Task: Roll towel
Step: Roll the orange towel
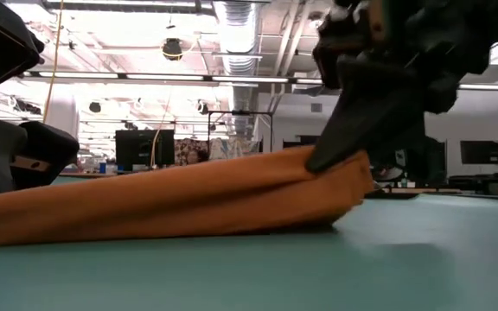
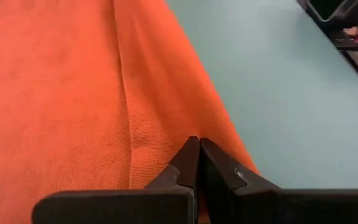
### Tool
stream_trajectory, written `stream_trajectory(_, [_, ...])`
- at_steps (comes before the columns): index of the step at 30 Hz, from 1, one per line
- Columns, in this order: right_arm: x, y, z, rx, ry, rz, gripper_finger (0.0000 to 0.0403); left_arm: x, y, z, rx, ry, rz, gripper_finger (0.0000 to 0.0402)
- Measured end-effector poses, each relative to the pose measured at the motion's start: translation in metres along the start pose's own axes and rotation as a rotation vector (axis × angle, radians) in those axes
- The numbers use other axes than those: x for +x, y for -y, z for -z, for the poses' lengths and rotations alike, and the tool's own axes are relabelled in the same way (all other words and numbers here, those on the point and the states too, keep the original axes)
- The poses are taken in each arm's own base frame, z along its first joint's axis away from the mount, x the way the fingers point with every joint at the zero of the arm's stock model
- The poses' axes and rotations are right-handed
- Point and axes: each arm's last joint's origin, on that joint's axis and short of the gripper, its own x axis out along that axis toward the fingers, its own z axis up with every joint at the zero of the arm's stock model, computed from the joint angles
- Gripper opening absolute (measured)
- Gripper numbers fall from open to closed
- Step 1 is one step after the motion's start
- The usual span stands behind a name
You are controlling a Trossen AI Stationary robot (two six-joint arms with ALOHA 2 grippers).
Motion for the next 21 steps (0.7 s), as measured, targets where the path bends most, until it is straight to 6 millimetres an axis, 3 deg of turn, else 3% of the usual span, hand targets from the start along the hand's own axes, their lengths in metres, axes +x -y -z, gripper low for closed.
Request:
stream_trajectory(7, [0.004, 0.01, -0.011, 0.099, -0.008, 0.055, 0.0012, -0.004, 0.002, -0.004, 0.008, -0.012, 0.05, 0.0])
stream_trajectory(18, [0.006, 0.019, -0.017, 0.165, -0.016, 0.103, 0.0012, -0.051, 0.004, -0.042, -0.011, 0.063, 0.098, 0.0])
stream_trajectory(21, [0.006, 0.02, -0.021, 0.182, -0.019, 0.099, 0.0012, -0.054, 0.004, -0.045, 0.009, 0.088, 0.083, 0.0])
